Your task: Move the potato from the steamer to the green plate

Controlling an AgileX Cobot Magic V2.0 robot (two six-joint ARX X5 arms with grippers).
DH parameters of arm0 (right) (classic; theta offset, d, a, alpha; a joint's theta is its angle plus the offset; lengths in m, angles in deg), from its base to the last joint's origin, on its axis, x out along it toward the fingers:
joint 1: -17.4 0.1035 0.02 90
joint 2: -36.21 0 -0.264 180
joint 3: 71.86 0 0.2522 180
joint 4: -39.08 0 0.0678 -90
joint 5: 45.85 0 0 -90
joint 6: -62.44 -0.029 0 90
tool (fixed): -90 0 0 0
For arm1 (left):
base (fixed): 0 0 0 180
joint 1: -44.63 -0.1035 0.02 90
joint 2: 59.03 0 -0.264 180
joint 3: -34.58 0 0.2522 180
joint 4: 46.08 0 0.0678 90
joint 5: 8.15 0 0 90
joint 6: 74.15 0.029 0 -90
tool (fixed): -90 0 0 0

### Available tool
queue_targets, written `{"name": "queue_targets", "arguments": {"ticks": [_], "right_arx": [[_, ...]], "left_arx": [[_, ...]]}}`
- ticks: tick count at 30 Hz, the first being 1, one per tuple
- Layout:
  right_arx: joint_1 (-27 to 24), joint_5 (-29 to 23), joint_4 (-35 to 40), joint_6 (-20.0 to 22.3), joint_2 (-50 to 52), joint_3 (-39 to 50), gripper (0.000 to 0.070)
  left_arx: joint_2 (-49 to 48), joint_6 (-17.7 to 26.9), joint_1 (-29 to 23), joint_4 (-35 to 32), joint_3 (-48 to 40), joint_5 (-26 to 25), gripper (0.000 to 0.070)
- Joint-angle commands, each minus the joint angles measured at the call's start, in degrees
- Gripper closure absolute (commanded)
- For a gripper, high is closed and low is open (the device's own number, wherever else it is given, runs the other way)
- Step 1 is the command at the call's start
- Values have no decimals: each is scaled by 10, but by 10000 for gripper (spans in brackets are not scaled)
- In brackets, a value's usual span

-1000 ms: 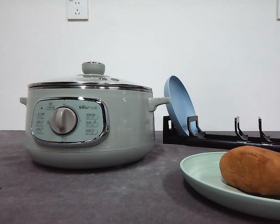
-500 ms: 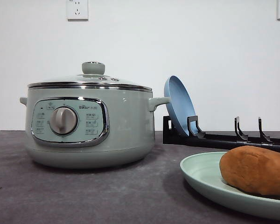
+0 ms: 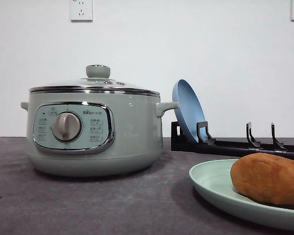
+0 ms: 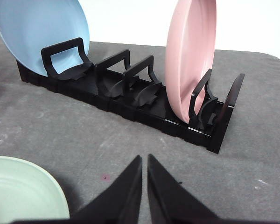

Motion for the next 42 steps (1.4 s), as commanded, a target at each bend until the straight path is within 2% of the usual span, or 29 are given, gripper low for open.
{"name": "queue_targets", "arguments": {"ticks": [1, 42], "right_arx": [[0, -2, 8, -6, 2, 3, 692], [0, -2, 8, -6, 2, 3, 692]], "left_arx": [[-1, 2, 1, 3, -12, 2, 700], [-1, 2, 1, 3, -12, 2, 700]]}}
